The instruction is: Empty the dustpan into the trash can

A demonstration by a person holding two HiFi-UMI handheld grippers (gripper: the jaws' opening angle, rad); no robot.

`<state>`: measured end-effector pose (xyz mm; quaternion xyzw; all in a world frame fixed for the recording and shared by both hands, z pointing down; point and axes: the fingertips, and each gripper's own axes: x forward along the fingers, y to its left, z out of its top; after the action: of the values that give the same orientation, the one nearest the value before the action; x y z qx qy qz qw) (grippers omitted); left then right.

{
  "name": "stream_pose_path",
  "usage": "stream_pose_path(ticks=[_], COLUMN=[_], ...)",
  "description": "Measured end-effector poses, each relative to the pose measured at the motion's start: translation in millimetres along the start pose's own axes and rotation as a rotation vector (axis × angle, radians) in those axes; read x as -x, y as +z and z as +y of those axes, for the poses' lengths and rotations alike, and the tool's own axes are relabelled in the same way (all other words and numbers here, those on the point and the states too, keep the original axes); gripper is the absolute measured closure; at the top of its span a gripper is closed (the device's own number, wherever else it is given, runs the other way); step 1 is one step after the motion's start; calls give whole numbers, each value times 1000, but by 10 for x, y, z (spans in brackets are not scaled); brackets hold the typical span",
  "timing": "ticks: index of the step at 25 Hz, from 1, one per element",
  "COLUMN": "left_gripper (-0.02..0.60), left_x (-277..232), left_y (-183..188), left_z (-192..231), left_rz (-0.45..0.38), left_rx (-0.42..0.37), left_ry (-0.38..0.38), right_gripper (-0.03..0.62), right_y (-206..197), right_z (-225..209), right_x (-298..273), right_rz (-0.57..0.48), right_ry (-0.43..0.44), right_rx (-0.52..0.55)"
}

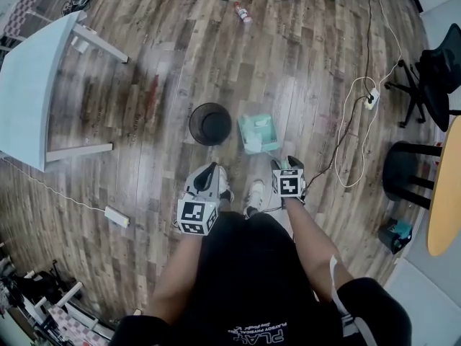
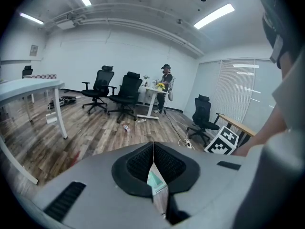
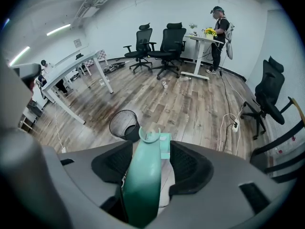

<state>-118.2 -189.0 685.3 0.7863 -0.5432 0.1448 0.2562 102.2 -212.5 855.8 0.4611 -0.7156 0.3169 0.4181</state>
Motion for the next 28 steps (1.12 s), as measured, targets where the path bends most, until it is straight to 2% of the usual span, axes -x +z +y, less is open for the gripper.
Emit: stream_pose_path(ticks=[11,14,18,28], left_gripper=[558,558,558,558], left_x=[32,31,6,-5], left_y=[-65,-68,-48,-71], left_z=[56,67,33,-91], left_rz=[14,17,16,25], left_rx=[0,1,1,-4], left_ry=[-5,-5,-14,-26], right_gripper=[349,381,456,496], right_y=[-22,-69,-103,-92], right_z=[26,23,22,-14], right_x=[-164,-163,-181,-163], right_rz=[46,75,96,102], right_ry=[2,-3,3,-44], right_rx=[-85,-87,-66,-17])
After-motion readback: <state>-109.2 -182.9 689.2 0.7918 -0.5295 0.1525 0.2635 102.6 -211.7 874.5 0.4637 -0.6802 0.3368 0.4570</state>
